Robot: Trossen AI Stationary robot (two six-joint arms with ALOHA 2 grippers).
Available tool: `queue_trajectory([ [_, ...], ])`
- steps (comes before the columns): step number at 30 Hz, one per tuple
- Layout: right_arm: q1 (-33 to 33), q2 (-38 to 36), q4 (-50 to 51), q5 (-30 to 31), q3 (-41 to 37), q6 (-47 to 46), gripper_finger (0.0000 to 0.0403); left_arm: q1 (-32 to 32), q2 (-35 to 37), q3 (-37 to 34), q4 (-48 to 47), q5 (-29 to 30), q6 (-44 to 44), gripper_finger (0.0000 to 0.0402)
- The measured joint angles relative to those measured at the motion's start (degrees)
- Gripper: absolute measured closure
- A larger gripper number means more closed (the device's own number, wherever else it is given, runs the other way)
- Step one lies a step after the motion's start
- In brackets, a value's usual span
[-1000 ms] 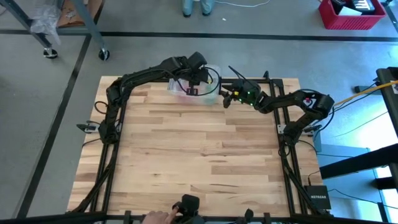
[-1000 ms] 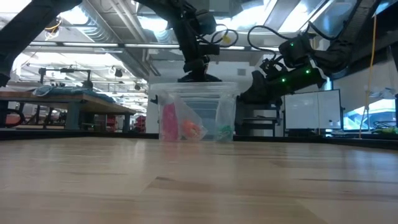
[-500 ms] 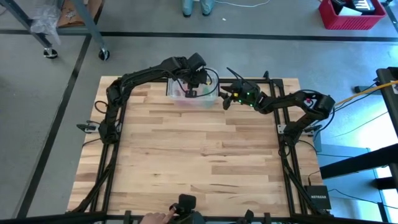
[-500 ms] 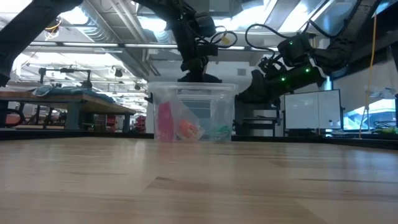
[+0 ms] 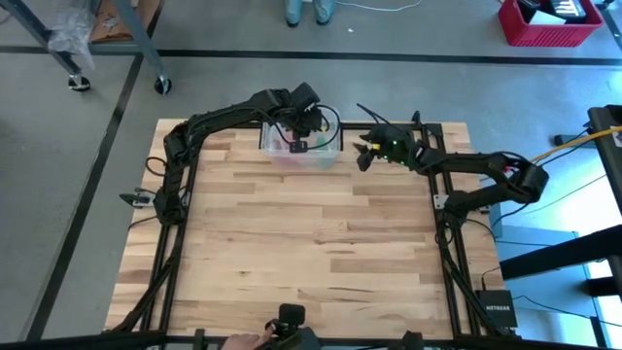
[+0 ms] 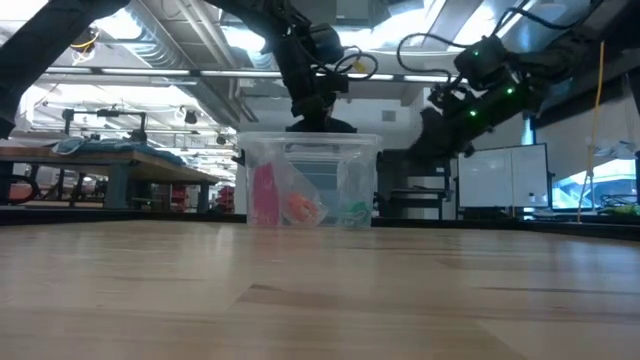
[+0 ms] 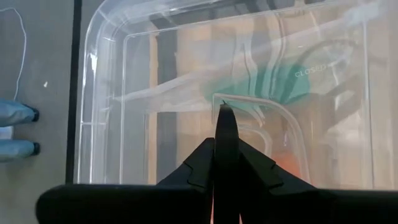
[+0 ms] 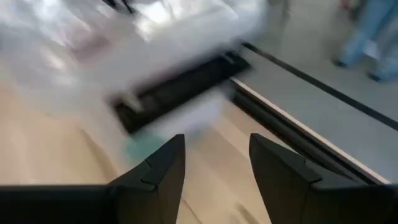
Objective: Roll bandage
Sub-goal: Close the transparent bin
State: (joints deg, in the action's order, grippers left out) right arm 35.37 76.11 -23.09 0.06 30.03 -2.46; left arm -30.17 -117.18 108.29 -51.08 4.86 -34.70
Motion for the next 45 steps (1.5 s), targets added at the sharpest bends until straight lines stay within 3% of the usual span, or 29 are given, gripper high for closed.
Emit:
queue_trajectory([
  [5, 2.14, 0.28, 3.38, 3.86, -0.28, 2.40, 0.0221, 0.11, -0.10, -0.11, 0.84, -0.26, -0.03, 0.0361],
  [11, 2.07, 10.90, -11.20, -0.88, 0.12, 1.15, 0.0221, 0.37, -0.17, -0.13, 0.80, -1.40, -0.02, 0.0361],
  [18, 1.01, 18.37, -13.19, -4.16, 4.56, -1.62, 0.0221, 0.85, 0.43, -0.20, 0.34, 2.73, -2.04, 0.0361],
  [38, 0.96, 18.67, -19.57, -7.16, 4.90, 3.01, 0.0221, -2.12, 2.55, -2.81, -0.67, 4.51, -2.36, 0.0361],
  [45, 0.96, 21.09, -22.17, -3.25, 4.93, 7.26, 0.0221, -2.12, 2.55, -3.58, 0.14, 3.35, -2.60, 0.0361],
])
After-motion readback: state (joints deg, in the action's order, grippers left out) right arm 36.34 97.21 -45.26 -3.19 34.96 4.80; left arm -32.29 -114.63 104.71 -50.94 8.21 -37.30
